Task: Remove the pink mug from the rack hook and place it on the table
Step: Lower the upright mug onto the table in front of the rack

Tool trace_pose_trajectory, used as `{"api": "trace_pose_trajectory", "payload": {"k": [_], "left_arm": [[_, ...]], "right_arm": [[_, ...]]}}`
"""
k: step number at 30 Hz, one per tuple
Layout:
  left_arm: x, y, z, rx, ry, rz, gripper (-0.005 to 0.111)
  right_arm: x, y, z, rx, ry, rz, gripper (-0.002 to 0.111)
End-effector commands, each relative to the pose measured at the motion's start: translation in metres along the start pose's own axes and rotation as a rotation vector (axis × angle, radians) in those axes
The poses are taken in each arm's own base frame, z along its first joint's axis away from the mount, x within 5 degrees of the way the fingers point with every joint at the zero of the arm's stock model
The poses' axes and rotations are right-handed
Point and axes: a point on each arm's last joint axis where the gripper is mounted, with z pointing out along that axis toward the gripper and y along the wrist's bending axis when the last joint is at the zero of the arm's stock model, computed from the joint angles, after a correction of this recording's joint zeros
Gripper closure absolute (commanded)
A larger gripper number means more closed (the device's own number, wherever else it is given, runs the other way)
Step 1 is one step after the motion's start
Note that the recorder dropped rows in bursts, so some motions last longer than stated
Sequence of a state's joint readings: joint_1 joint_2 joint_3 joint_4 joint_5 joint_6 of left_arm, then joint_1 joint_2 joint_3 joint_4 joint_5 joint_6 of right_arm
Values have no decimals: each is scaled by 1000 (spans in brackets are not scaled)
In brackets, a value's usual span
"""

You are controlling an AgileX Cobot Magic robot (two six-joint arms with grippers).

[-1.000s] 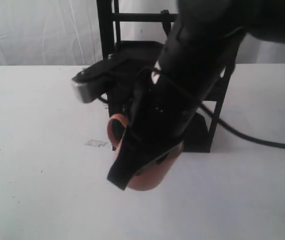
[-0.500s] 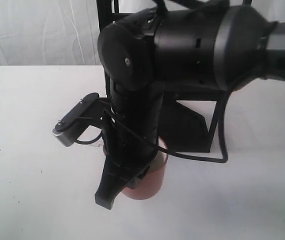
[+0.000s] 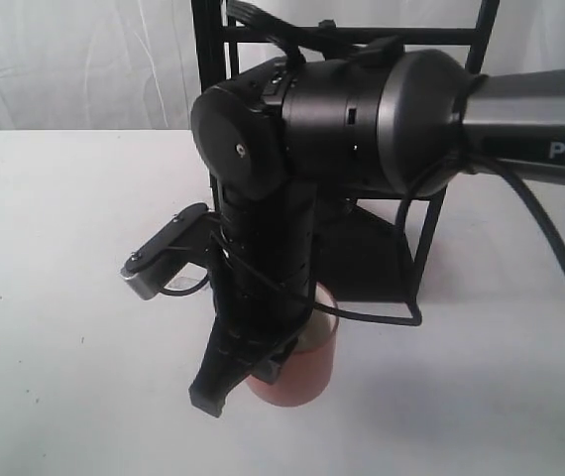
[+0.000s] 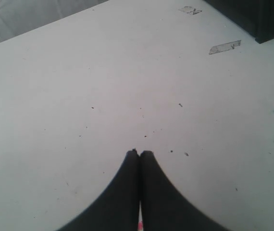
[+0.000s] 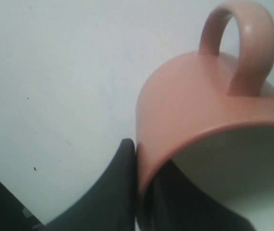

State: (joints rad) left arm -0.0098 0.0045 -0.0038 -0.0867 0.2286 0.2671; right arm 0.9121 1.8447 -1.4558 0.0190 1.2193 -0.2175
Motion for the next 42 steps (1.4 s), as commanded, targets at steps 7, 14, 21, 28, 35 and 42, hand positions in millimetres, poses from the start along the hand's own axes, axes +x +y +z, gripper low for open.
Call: {"api": "trace_pose_trajectory", "payload": {"k": [7,14,21,28,35,42], "left_arm": [[0,-1,0,4,-7,-7,107],[0,-1,0,4,-7,-7,107],[0,-1,0,4,-7,-7,107],[0,-1,0,4,-7,-7,107],[0,-1,0,4,-7,-7,107],[0,-1,0,4,-7,-7,107]], "right_arm": [[-2,-18,9,-158,-27,99,108],[-6,-21,24,-149,-4,96,108],[-7,-25,35,-119,22,41,108],[-10,-26,37,-110,-1,45,108],[-14,-28,40,-97,-35,47,108],[-14,-27,46,-107,-14,49,99]]}}
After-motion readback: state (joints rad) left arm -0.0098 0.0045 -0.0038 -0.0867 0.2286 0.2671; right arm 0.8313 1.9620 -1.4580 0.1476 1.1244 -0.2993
